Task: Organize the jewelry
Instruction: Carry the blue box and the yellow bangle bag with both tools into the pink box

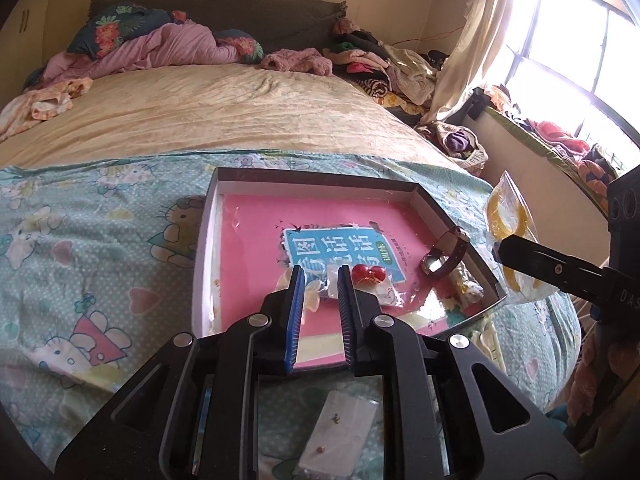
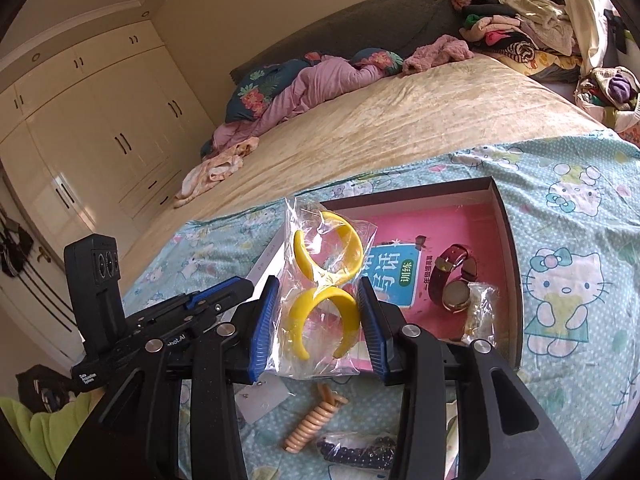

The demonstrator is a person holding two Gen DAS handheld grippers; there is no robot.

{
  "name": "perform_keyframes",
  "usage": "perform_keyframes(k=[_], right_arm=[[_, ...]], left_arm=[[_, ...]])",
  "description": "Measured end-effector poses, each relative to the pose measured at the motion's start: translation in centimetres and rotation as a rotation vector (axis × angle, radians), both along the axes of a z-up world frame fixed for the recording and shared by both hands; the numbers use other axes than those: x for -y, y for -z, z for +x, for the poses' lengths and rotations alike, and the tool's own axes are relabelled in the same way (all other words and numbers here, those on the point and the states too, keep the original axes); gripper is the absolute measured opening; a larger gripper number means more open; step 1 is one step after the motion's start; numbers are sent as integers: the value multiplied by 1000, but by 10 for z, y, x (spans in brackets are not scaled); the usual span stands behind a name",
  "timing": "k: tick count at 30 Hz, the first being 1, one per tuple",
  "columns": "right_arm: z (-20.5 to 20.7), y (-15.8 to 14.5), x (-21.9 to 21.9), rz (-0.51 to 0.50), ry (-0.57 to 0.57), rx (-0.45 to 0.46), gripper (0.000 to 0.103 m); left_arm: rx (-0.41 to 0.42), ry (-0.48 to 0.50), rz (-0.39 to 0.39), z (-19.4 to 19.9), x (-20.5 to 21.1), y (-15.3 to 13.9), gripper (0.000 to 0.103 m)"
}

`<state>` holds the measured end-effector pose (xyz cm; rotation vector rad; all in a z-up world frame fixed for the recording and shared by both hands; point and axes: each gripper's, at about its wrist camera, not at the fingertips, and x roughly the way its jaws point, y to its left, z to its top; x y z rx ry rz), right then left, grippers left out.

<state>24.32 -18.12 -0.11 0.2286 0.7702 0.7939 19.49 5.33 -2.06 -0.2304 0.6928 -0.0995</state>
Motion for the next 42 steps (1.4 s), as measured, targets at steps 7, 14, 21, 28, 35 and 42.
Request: perform_keyframes(k=[7,14,21,28,35,42], right_arm=[[-8,11,-7,-5,-18,-27,38],[-9,11,-9,-10,-11,-33,38],[-9,12,-10,-18,-7,-37,38],[-3,12,-9,-26,4,-33,38],[13,17,-10,-62,20,-37,38],[32,33,-9,-91,29,-82,38]], left_arm=[[-64,-56,30,-43,-29,17,43],[-162,-86,-14,-48,-46,51,67],[-147,-86,7,-44,-44,58,38],[-42,-58,11,-57,-37,16,38],[11,-1,-10,-17,-18,-6,38],[-42,86,-16,23,17,11,38]])
